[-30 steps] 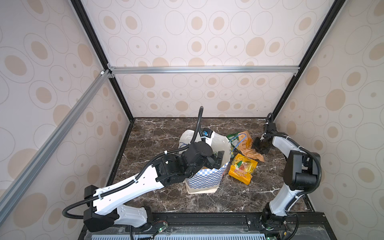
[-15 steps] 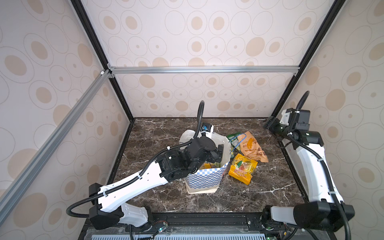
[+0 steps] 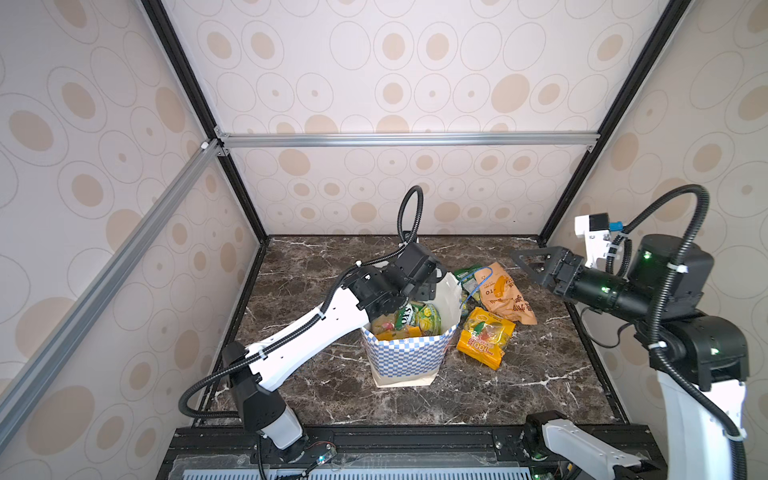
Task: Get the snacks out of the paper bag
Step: 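Raise the right gripper away while the left gripper lowers into the bag, then grasp the green Fox's Spring Tea candy bag inside the bag with the left gripper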
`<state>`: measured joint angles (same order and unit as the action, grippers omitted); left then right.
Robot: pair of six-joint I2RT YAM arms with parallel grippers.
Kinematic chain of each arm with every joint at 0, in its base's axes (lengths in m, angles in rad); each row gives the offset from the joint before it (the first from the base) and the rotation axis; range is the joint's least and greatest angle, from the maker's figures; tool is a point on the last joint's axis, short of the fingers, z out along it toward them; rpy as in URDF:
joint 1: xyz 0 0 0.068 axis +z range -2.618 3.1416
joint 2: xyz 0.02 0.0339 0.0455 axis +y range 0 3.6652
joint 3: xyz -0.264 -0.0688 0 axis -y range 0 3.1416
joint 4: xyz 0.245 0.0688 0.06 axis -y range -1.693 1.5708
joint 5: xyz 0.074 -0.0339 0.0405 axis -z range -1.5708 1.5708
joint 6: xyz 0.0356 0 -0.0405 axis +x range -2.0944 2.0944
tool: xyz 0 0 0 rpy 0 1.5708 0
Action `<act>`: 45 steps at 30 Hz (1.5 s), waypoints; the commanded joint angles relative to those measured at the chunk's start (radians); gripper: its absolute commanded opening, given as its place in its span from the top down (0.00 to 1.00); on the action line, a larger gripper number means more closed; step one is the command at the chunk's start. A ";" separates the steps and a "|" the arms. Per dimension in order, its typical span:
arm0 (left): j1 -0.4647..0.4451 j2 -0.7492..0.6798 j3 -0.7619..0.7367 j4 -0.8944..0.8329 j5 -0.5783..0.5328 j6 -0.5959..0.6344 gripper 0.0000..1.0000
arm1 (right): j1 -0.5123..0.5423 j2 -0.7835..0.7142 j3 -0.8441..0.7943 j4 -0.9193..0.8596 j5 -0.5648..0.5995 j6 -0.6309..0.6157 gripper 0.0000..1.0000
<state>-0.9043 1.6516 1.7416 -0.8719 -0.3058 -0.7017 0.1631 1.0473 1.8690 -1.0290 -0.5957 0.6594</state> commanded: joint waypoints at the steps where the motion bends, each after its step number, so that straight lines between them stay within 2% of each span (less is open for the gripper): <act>1: 0.004 0.017 -0.006 -0.087 0.117 -0.021 0.20 | 0.007 0.049 0.082 -0.137 -0.080 -0.021 0.10; 5: 0.009 0.030 -0.129 -0.036 0.174 -0.024 0.19 | 0.009 0.085 0.119 -0.170 -0.130 -0.019 0.10; 9: 0.017 0.043 -0.230 0.038 0.228 -0.026 0.17 | 0.012 0.084 0.118 -0.208 -0.101 -0.060 0.09; 13: 0.022 0.088 -0.262 0.071 0.253 -0.015 0.14 | 0.017 0.105 0.130 -0.290 -0.089 -0.120 0.09; 18: 0.028 0.146 -0.262 0.105 0.203 0.006 0.10 | 0.057 0.133 0.146 -0.388 -0.017 -0.194 0.08; 29: 0.035 0.252 -0.291 0.140 0.096 0.038 0.02 | 0.069 0.099 0.046 -0.321 -0.040 -0.172 0.08; 40: 0.047 0.370 -0.470 0.373 0.257 0.010 0.02 | 0.070 0.136 0.054 -0.385 -0.040 -0.226 0.06; 45: 0.047 0.375 -0.502 0.401 0.265 -0.019 0.09 | 0.070 0.139 0.057 -0.407 -0.038 -0.242 0.05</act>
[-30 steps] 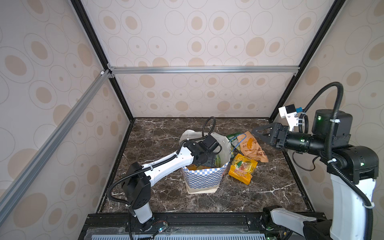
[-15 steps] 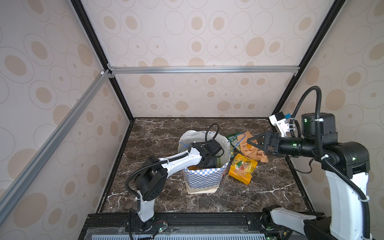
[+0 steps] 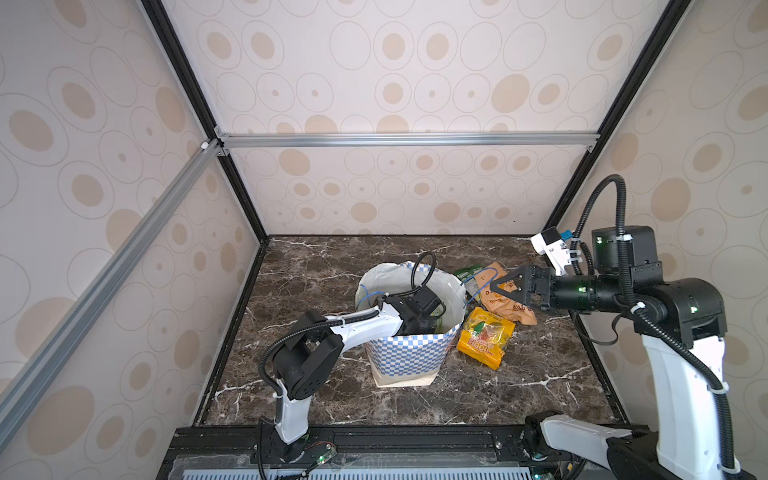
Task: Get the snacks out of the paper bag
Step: 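Grasp the green Fox's Spring Tea candy bag inside the bag with the left gripper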
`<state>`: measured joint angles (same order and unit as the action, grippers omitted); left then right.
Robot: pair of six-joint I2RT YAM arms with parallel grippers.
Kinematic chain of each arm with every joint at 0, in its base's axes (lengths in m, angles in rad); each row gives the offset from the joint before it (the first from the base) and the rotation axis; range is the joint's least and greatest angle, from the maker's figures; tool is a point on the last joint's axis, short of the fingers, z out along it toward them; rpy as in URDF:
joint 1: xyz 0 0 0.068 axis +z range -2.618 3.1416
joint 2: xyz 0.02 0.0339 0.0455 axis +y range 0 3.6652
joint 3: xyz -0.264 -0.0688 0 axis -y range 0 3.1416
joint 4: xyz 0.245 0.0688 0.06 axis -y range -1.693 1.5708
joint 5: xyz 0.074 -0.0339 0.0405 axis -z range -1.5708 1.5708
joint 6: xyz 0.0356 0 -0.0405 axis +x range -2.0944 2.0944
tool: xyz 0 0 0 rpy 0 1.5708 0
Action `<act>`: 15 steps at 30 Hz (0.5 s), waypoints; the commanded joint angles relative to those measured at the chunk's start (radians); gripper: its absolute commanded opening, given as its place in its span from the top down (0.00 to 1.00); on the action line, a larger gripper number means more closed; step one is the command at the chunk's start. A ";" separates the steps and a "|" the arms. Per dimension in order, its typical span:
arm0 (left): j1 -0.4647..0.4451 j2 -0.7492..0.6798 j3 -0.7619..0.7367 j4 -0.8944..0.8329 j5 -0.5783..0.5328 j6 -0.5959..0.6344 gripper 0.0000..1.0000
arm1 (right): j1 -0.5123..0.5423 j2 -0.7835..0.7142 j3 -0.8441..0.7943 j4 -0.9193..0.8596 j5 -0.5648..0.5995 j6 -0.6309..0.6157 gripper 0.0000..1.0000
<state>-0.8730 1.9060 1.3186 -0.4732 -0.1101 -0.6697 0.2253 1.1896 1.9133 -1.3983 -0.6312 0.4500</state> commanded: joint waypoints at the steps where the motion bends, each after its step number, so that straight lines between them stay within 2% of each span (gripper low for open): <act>1: 0.016 0.123 -0.076 -0.001 0.067 -0.049 0.12 | 0.008 -0.005 0.009 -0.035 0.000 -0.030 0.05; 4: 0.016 0.132 -0.054 -0.019 0.070 -0.032 0.22 | 0.009 -0.008 -0.003 -0.022 -0.002 -0.020 0.04; 9: 0.016 0.115 -0.035 -0.051 0.064 -0.004 0.47 | 0.009 -0.021 -0.021 -0.005 0.005 -0.005 0.04; 15: 0.016 0.085 -0.012 -0.083 0.047 0.037 0.84 | 0.009 -0.052 -0.070 0.022 0.010 0.018 0.04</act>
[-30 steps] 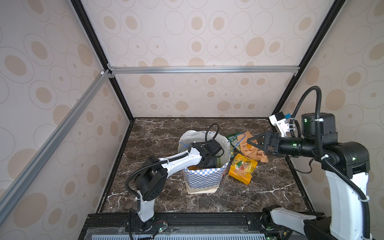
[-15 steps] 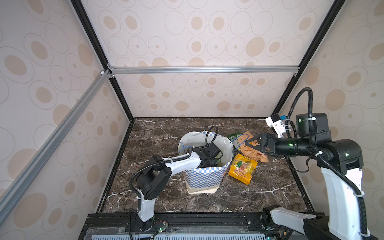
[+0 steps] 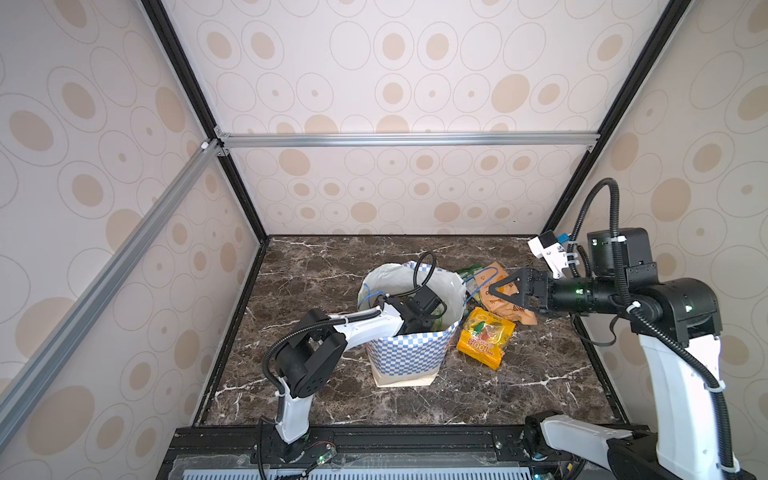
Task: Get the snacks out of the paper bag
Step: 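Grasp the green Fox's Spring Tea candy bag inside the bag with the left gripper, then lift the green Fox's bag up out of the paper bag with the left gripper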
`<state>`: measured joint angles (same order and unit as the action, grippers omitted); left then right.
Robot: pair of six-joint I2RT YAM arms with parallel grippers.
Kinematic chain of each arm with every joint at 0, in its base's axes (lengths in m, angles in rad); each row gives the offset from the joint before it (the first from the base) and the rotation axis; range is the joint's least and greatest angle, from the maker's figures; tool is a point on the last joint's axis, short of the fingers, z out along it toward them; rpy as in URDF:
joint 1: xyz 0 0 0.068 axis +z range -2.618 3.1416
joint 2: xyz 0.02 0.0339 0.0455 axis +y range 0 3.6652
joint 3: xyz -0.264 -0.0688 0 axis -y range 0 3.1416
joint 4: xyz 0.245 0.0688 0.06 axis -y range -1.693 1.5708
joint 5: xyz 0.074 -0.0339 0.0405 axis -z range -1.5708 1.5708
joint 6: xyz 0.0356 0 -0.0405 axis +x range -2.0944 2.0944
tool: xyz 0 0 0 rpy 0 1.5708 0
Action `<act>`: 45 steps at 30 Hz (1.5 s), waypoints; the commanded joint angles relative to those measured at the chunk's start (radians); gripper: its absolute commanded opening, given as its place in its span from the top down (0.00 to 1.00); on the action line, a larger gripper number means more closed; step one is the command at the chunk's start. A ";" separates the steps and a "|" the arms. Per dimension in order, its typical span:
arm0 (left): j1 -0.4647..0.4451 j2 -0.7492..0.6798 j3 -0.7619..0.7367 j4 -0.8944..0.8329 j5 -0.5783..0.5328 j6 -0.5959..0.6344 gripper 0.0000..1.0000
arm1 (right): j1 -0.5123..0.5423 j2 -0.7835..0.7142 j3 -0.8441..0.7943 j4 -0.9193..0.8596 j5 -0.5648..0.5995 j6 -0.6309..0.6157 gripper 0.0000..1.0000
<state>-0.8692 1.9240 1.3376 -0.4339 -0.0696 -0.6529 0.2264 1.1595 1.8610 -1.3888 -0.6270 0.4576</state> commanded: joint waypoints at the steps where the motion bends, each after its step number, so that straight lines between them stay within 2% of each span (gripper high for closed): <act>1: 0.013 0.063 -0.024 -0.131 -0.001 0.025 0.90 | 0.008 -0.026 -0.023 0.016 0.006 0.016 0.04; 3: 0.012 0.053 -0.011 -0.146 -0.017 0.036 1.00 | 0.008 -0.032 -0.031 0.022 0.011 0.019 0.04; 4: 0.012 0.047 -0.002 -0.154 -0.025 0.040 1.00 | 0.008 -0.032 -0.032 0.023 0.012 0.021 0.04; 14: 0.012 -0.012 0.091 -0.234 -0.072 0.062 1.00 | 0.012 -0.023 -0.030 0.037 0.013 0.030 0.04; 34: 0.013 -0.148 0.250 -0.412 -0.218 0.024 1.00 | 0.031 -0.015 -0.023 0.031 0.017 0.030 0.04; 45: 0.013 -0.184 0.357 -0.457 -0.233 0.021 1.00 | 0.034 -0.021 -0.031 0.030 0.021 0.030 0.04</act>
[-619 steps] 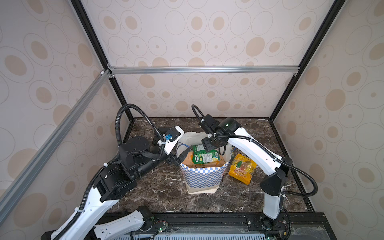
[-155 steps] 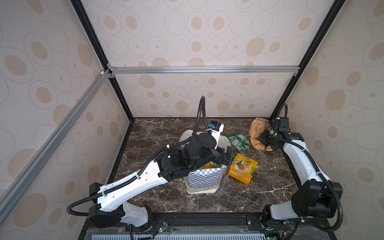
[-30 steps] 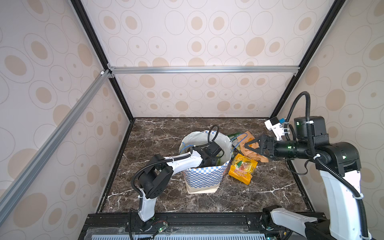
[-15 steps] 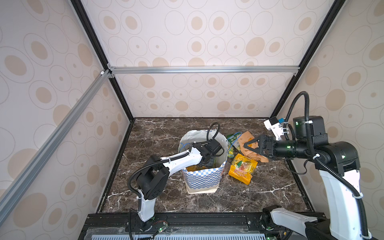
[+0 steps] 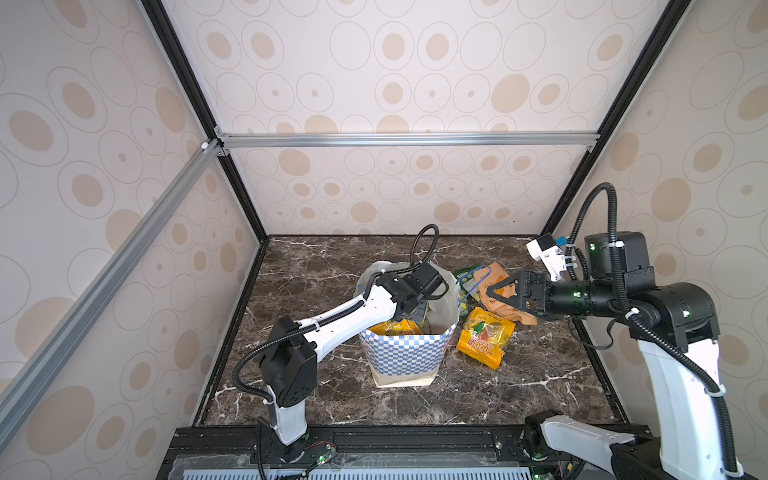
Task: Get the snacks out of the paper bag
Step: 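Lift the green Fox's bag up out of the paper bag with the left gripper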
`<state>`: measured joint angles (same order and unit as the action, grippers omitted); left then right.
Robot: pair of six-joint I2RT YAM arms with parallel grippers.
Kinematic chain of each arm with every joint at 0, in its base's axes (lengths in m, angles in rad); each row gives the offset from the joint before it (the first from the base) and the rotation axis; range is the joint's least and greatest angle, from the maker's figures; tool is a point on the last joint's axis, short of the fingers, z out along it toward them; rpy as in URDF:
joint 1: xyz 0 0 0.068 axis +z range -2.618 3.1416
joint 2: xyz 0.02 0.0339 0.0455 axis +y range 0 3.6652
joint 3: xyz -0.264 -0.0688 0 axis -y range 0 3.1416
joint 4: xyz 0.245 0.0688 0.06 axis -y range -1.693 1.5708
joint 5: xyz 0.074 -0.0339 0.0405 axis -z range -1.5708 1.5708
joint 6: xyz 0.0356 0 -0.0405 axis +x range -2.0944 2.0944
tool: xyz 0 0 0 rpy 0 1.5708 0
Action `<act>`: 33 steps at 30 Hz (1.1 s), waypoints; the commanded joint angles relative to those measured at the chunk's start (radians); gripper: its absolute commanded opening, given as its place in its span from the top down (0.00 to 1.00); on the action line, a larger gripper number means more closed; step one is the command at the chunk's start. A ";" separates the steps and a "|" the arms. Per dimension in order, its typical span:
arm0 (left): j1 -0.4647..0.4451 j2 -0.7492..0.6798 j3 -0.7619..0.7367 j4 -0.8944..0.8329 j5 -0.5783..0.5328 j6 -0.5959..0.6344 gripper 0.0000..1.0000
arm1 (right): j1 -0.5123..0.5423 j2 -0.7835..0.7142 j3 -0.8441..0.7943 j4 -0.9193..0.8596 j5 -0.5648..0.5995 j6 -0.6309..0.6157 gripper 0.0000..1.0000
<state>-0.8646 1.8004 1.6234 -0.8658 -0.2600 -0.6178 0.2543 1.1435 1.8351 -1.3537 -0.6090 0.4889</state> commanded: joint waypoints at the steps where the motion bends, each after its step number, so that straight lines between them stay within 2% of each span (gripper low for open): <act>1: 0.008 -0.065 0.077 -0.026 -0.040 -0.012 1.00 | 0.005 -0.006 -0.005 -0.007 0.007 0.001 0.05; 22: 0.009 -0.156 0.296 -0.078 0.016 0.000 1.00 | 0.007 -0.021 -0.019 -0.009 0.082 0.004 0.04; 27: 0.011 -0.213 0.344 -0.037 -0.021 -0.011 1.00 | 0.008 -0.032 -0.030 0.008 0.095 0.016 0.04; 30: 0.036 -0.255 0.376 -0.017 -0.046 -0.024 1.00 | 0.007 -0.040 -0.036 0.016 0.101 0.021 0.04; 33: 0.109 -0.301 0.373 -0.022 -0.042 -0.043 1.00 | 0.008 -0.045 -0.040 0.019 0.107 0.023 0.04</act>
<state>-0.8234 1.5688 1.9423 -0.9169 -0.2543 -0.6273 0.2562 1.1130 1.8038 -1.3445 -0.5179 0.5041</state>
